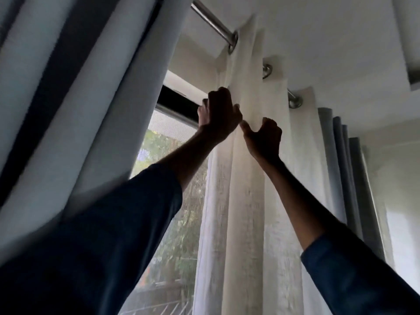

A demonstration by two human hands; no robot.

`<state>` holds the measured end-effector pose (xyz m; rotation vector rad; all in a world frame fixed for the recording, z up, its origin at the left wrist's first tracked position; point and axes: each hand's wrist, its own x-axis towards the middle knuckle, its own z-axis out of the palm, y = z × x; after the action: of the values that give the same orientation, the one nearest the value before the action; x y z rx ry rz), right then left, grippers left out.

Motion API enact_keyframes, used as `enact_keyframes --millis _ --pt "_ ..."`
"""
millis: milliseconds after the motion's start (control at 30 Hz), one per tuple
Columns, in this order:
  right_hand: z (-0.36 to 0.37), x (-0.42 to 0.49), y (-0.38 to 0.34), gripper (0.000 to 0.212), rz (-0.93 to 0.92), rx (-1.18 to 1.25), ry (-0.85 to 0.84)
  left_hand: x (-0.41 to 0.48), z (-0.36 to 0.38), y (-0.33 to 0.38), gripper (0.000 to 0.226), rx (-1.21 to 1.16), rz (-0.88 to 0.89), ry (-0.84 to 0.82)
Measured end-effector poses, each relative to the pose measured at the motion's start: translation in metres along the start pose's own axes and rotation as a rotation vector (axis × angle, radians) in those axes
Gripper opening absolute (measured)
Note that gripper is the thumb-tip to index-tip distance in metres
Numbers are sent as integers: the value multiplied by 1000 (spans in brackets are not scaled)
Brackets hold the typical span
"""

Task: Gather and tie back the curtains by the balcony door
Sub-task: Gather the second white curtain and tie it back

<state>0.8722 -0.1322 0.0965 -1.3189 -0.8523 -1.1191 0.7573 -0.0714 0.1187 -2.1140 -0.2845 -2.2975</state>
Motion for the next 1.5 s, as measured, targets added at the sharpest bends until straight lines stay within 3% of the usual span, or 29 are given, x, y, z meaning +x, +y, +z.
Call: enact_keyframes --millis 200,467,600,767,933,1167,1267,1367,1433,1500 --pt "-3 33 22 34 84 -43 114 30 4 -15 33 91 58 -8" --pt "-3 60 64 29 140 65 44 67 -17 -85 34 329 -36 161" --pt "3 56 63 41 126 154 17 69 -21 -80 36 393 -36 219" --pt "-2 56 57 22 21 227 30 61 -28 -63 36 484 -29 226" --pt "-13 63 39 37 -15 258 -29 67 -61 -61 36 517 -11 295" --pt "-28 50 13 30 27 321 -60 41 -73 -26 46 462 -29 180" --pt "-28 34 10 19 38 325 -92 9 -65 -13 43 435 82 122" --pt "-21 11 0 22 -52 318 -149 -29 -56 -2 34 474 322 140" --pt "-19 -9 -10 9 -130 296 -154 -53 -53 6 45 359 406 112" --pt "-19 -28 -19 22 -160 328 -154 -71 -54 10 62 238 431 54"
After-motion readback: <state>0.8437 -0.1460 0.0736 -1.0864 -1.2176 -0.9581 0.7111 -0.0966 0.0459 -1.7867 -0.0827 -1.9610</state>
